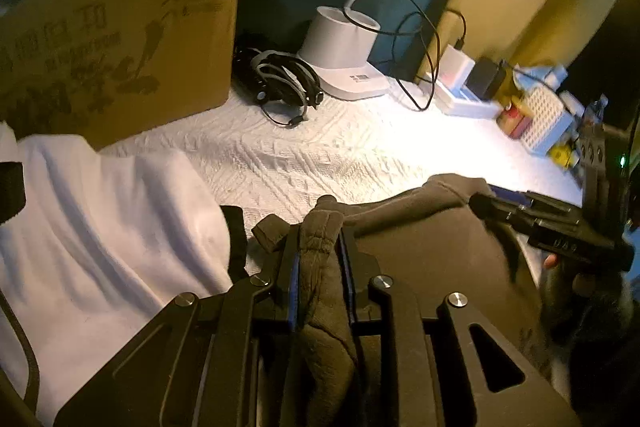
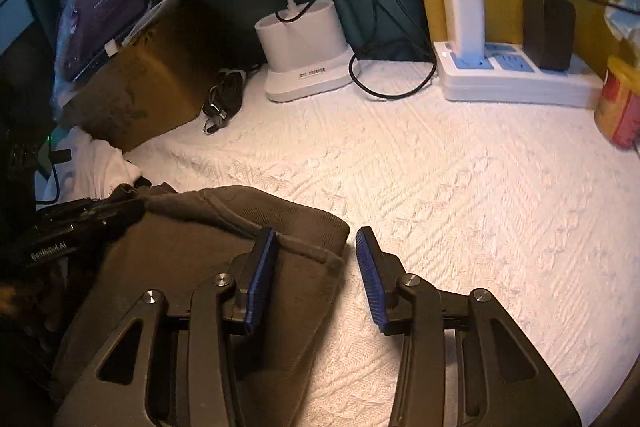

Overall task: Fold small clothes
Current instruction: 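Open the right tool and release the shirt while the left tool lays its end down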

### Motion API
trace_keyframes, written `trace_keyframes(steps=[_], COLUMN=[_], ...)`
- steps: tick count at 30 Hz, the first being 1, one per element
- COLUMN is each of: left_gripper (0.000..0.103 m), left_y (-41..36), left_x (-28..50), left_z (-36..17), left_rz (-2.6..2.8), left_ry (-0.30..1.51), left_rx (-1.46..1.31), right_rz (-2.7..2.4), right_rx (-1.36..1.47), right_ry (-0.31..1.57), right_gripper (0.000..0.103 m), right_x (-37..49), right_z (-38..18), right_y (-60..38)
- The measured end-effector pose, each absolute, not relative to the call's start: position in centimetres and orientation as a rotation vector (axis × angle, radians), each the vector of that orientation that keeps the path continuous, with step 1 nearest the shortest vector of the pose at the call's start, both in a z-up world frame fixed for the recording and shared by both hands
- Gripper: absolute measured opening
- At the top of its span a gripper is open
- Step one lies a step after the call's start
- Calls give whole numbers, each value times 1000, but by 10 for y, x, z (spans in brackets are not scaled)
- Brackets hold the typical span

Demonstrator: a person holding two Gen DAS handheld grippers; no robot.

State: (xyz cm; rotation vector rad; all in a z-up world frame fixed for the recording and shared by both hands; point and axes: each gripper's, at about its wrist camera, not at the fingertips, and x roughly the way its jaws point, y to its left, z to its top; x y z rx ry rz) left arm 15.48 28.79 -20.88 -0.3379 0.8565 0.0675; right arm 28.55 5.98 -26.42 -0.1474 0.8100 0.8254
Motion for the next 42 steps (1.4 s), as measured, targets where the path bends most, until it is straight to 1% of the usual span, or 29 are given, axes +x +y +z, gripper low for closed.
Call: trace_keyframes(steps=[3, 7, 11, 12, 21, 29, 37, 42], left_gripper=[19, 19, 19, 19, 19, 19, 19, 19], left_y=[285, 289, 288, 285, 261, 267, 272, 266], left_x=[152, 145, 132, 127, 100, 92, 82, 74], left_z=[-201, -181, -170, -170, -185, -201, -204, -192], left_rz=[86, 185, 164, 161, 121, 162, 165, 181], left_ry=[836, 801, 798, 805, 903, 949, 918, 884], left_rx=[-326, -295, -286, -276, -256, -227, -225, -223], right_rz=[809, 793, 793, 791, 792, 778, 732, 711], right_rx=[-155, -152, -142, -143, -134, -157, -193, -217], right_ry=[808, 806, 800, 797, 785, 783, 798, 799], right_gripper=[45, 45, 45, 49, 51, 51, 51, 51], right_x=[285, 284, 282, 280, 270, 246, 225, 209], right_z=[-264, -265, -265, -265, -260, -260, -269, -271], right_y=[61, 58, 56, 56, 45, 33, 21, 14])
